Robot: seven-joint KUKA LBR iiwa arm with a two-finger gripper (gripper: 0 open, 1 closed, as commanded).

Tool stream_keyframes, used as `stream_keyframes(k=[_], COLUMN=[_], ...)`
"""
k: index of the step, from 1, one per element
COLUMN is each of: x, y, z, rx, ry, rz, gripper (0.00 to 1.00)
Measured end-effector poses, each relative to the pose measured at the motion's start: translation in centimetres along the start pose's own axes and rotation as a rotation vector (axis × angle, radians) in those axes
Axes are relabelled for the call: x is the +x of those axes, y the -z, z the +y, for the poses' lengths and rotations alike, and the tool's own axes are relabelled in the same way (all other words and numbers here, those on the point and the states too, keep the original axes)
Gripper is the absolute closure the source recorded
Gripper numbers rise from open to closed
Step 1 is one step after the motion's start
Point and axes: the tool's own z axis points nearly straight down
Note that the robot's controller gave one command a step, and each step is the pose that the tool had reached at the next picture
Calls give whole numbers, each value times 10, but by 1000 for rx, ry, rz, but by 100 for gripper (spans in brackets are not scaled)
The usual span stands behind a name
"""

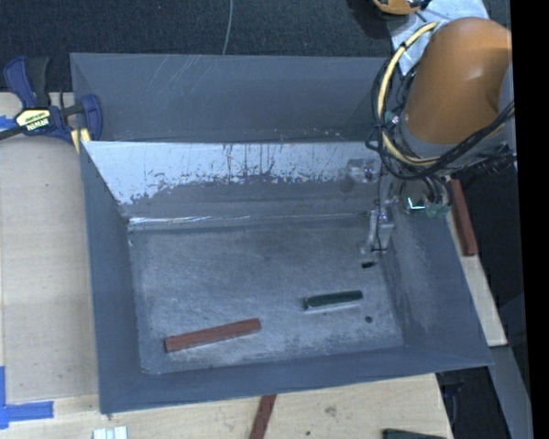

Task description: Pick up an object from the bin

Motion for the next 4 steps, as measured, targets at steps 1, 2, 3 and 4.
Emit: stream_keyframes(k=[1,2,3,4], x=[-1,14,22,64], y=[5,-34,-101,-153], z=[0,-1,5,-17], rx=[1,2,1,1], ry=[1,68,86,34], rz=[-9,-14,-12,-9], gripper=[0,0,0,100])
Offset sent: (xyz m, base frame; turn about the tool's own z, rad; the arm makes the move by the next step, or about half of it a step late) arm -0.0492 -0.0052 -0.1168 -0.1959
